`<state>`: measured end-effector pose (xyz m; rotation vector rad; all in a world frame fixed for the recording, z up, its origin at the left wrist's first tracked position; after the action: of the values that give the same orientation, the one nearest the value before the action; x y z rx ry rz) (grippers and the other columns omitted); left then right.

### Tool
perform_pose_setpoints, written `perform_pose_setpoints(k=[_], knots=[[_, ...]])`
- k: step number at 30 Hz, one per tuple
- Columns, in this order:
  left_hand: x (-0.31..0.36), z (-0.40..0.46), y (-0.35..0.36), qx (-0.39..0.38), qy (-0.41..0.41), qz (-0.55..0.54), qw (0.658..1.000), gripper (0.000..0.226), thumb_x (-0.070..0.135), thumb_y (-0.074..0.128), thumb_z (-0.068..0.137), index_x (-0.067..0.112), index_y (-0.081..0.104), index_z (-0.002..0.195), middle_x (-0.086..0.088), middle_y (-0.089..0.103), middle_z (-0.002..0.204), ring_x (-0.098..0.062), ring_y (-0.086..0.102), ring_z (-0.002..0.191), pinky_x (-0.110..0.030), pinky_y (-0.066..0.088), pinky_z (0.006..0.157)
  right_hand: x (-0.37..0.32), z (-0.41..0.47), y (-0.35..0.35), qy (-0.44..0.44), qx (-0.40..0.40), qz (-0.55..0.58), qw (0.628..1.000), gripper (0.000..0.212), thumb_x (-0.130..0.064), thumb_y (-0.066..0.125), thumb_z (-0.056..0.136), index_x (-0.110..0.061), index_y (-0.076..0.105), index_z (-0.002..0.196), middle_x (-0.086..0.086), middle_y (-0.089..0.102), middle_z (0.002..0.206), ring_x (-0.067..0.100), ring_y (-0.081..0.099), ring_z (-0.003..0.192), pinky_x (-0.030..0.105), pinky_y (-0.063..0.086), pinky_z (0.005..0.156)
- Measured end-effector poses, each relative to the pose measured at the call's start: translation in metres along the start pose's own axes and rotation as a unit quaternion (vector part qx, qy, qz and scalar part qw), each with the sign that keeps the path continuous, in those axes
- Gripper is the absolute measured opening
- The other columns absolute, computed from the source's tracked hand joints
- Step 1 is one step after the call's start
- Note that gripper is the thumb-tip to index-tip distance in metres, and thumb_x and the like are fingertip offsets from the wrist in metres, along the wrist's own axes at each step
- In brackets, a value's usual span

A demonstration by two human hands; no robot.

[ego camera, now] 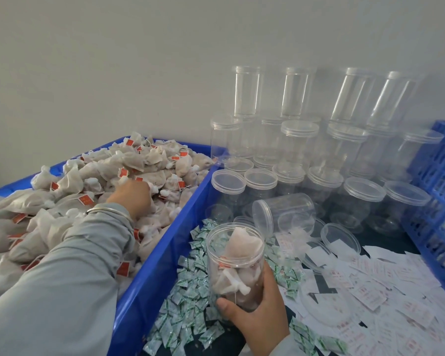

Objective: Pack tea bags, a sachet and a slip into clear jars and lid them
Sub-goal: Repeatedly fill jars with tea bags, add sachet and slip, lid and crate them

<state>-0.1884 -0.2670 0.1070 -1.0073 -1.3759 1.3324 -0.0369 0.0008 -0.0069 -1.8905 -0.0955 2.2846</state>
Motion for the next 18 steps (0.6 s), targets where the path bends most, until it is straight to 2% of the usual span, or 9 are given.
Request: perform_pose_setpoints(k=[2,5,11,15,18], knots=[[-0.002,0.000,0.002,0.023,0.005,0.004,1.000,0.035,0.025,0.060,0.082,0.010,0.058,0.113,-0.014,0.059,0.115,-0.030,0.055,0.103,-0.035,0.044,0.084,0.000,-0.001,0.000,0.000,-0.002,-0.001,1.000,0.109,-0.055,0.082,0.040,-0.038,0.037,0.137,-0.018,0.053,0.130,-0.008,0.049,0.117,0.023,0.044,0.099],[-0.006,0.000,0.001,0.033,-0.012,0.007,0.999,0.037,0.026,0.059,0.082,0.006,0.054,0.113,-0.017,0.058,0.115,-0.032,0.056,0.103,-0.037,0.045,0.087,0.001,0.000,0.000,0.008,-0.011,0.012,1.000,0.109,-0.050,0.085,0.041,-0.038,0.037,0.138,-0.016,0.053,0.131,-0.001,0.052,0.118,0.034,0.049,0.098],[-0.011,0.004,-0.001,0.017,-0.044,0.011,0.999,0.023,0.006,0.044,0.093,0.000,0.062,0.107,-0.017,0.061,0.115,-0.029,0.059,0.103,-0.033,0.046,0.084,0.002,0.002,0.002,0.004,-0.021,0.016,1.000,0.111,-0.048,0.084,0.041,-0.032,0.036,0.139,-0.012,0.052,0.132,-0.002,0.051,0.119,0.023,0.049,0.096],[-0.014,0.007,-0.001,0.026,-0.059,-0.004,0.998,0.022,0.007,0.045,0.094,0.000,0.062,0.107,-0.016,0.062,0.113,-0.030,0.059,0.103,-0.035,0.046,0.087,0.002,0.002,0.002,0.001,-0.021,0.015,1.000,0.112,-0.050,0.083,0.040,-0.031,0.036,0.139,-0.013,0.051,0.132,-0.008,0.049,0.116,0.009,0.044,0.090],[-0.017,0.008,-0.008,0.061,-0.061,-0.057,0.995,0.024,0.006,0.047,0.093,0.002,0.062,0.111,-0.016,0.063,0.114,-0.030,0.058,0.105,-0.035,0.045,0.088,0.003,0.003,0.002,0.003,-0.025,0.028,0.999,0.111,-0.047,0.084,0.040,-0.030,0.037,0.139,-0.010,0.053,0.132,-0.006,0.051,0.116,0.010,0.046,0.088]])
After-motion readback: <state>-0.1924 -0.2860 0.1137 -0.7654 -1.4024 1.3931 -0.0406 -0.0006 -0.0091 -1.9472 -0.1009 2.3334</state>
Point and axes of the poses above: each hand's wrist, its own z-axis towards the middle knuckle, its own y-axis out of the palm, x = y × z, the point moved 5 cm from there along z, towards the middle knuckle
